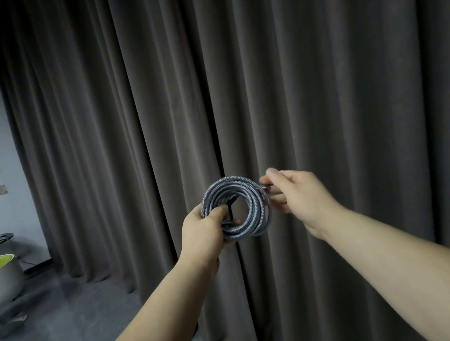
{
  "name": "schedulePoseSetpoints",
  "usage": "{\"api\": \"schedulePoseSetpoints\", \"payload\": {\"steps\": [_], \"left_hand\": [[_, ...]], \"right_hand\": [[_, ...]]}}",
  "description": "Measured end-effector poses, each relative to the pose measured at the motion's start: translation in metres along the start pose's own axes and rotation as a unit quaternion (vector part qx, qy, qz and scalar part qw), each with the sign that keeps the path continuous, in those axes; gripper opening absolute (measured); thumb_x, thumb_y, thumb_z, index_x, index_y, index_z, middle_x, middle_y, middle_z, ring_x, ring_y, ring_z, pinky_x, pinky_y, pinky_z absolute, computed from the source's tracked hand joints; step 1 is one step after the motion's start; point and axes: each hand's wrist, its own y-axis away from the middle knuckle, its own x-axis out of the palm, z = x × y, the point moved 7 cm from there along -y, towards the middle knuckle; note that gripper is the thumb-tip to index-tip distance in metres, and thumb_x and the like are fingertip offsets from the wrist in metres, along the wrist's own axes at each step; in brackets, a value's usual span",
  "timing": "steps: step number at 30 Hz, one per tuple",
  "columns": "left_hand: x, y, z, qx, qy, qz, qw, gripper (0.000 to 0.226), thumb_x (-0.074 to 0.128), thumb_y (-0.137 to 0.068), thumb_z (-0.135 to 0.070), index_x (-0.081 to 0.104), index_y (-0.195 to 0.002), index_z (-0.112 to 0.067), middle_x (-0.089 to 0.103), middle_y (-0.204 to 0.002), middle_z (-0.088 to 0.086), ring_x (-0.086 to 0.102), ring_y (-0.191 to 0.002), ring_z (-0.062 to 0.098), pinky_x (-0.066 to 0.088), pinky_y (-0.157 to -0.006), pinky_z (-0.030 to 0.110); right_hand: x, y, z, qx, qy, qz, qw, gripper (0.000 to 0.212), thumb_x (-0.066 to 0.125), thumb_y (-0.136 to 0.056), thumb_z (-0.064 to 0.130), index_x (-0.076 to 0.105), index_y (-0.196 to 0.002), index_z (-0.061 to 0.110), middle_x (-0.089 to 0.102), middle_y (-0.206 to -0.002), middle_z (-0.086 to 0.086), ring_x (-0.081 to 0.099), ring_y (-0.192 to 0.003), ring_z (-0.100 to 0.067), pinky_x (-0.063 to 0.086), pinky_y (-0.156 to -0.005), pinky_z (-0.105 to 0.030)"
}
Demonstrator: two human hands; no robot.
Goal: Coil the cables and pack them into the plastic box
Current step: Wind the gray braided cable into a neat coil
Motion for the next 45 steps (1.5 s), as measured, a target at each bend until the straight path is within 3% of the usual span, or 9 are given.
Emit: {"api": "schedulePoseSetpoints", "payload": {"steps": [6, 11, 14, 16, 20, 27, 30, 33, 45], "left_hand": [[-0.001, -0.004, 0.008, -0.037, 0.025, -0.006, 0.999, 0.009, 0.053, -0.094, -0.003, 0.062, -0.096, -0.002, 0.064, -0.090, 0.018, 0.068, -0.091, 0.030, 0.058, -0.058, 0.034], [0.008, 0.003, 0.007, -0.061, 0.046, 0.064, 0.995, 0.010, 0.055, -0.090, 0.003, 0.059, -0.088, -0.006, 0.065, -0.076, 0.012, 0.068, -0.074, 0.020, 0.058, -0.059, 0.032], [0.014, 0.008, 0.005, -0.071, 0.046, 0.110, 0.990, 0.016, 0.055, -0.088, 0.004, 0.061, -0.081, -0.010, 0.064, -0.067, 0.007, 0.064, -0.062, 0.016, 0.054, -0.061, 0.028], [0.015, 0.008, 0.006, -0.086, 0.059, 0.128, 0.986, 0.018, 0.057, -0.087, 0.001, 0.062, -0.077, -0.013, 0.065, -0.067, 0.005, 0.063, -0.064, 0.017, 0.049, -0.074, 0.035], [0.018, 0.008, 0.010, -0.106, 0.099, 0.152, 0.978, 0.004, 0.066, -0.078, -0.012, 0.062, -0.076, -0.013, 0.064, -0.066, 0.002, 0.065, -0.070, 0.016, 0.052, -0.082, 0.040], [0.015, 0.007, 0.015, -0.128, 0.118, 0.116, 0.978, 0.039, 0.068, -0.065, -0.045, 0.065, -0.090, -0.016, 0.059, -0.072, -0.002, 0.060, -0.064, 0.011, 0.052, -0.072, 0.034], [0.014, 0.004, 0.017, -0.137, 0.130, 0.111, 0.976, 0.043, 0.067, -0.067, -0.048, 0.066, -0.094, -0.015, 0.057, -0.074, 0.000, 0.057, -0.065, 0.013, 0.056, -0.064, 0.033], [0.012, 0.002, 0.015, -0.128, 0.129, 0.122, 0.976, 0.040, 0.069, -0.067, -0.046, 0.067, -0.093, -0.016, 0.057, -0.075, 0.001, 0.055, -0.067, 0.014, 0.056, -0.060, 0.032], [0.007, -0.009, 0.023, -0.126, 0.068, 0.129, 0.981, 0.017, 0.058, -0.088, -0.008, 0.053, -0.074, -0.017, 0.055, -0.063, -0.002, 0.061, -0.063, 0.011, 0.050, -0.056, 0.024]], "right_hand": [[0.018, 0.000, -0.007, -0.018, 0.198, 0.092, 0.976, 0.084, 0.076, -0.071, 0.043, 0.043, -0.142, 0.012, 0.055, -0.134, 0.005, 0.053, -0.121, -0.007, 0.040, -0.108, -0.030], [0.018, -0.005, -0.003, -0.024, 0.234, 0.112, 0.965, 0.077, 0.063, -0.056, 0.044, 0.059, -0.128, 0.017, 0.055, -0.101, 0.010, 0.052, -0.095, -0.005, 0.046, -0.101, -0.034], [0.019, 0.000, 0.003, -0.042, 0.229, 0.122, 0.965, 0.014, 0.061, -0.075, 0.015, 0.070, -0.083, 0.021, 0.057, -0.070, 0.005, 0.050, -0.068, -0.007, 0.044, -0.068, -0.025], [0.019, 0.002, 0.008, -0.064, 0.238, 0.121, 0.962, 0.027, 0.058, -0.079, 0.006, 0.065, -0.063, 0.027, 0.053, -0.061, 0.006, 0.045, -0.060, -0.006, 0.038, -0.057, -0.022], [0.021, 0.002, 0.012, -0.076, 0.233, 0.131, 0.961, 0.026, 0.057, -0.080, 0.004, 0.067, -0.073, 0.028, 0.058, -0.065, 0.006, 0.047, -0.060, -0.005, 0.038, -0.055, -0.016], [0.019, 0.000, 0.002, -0.063, 0.234, 0.123, 0.962, 0.006, 0.059, -0.081, 0.008, 0.061, -0.077, 0.005, 0.050, -0.065, 0.000, 0.043, -0.062, -0.009, 0.034, -0.060, -0.028], [0.020, 0.000, 0.002, -0.067, 0.229, 0.127, 0.963, 0.008, 0.062, -0.081, 0.011, 0.066, -0.087, 0.014, 0.062, -0.072, -0.002, 0.052, -0.067, -0.009, 0.042, -0.066, -0.027], [0.018, -0.002, -0.003, -0.049, 0.193, 0.103, 0.974, 0.027, 0.064, -0.080, 0.011, 0.063, -0.104, 0.023, 0.072, -0.093, 0.005, 0.065, -0.087, -0.010, 0.049, -0.082, -0.025], [0.018, -0.003, -0.007, -0.075, 0.272, 0.082, 0.956, 0.030, 0.062, -0.074, 0.021, 0.070, -0.101, 0.028, 0.073, -0.088, 0.007, 0.067, -0.089, -0.015, 0.053, -0.087, -0.035]]}}
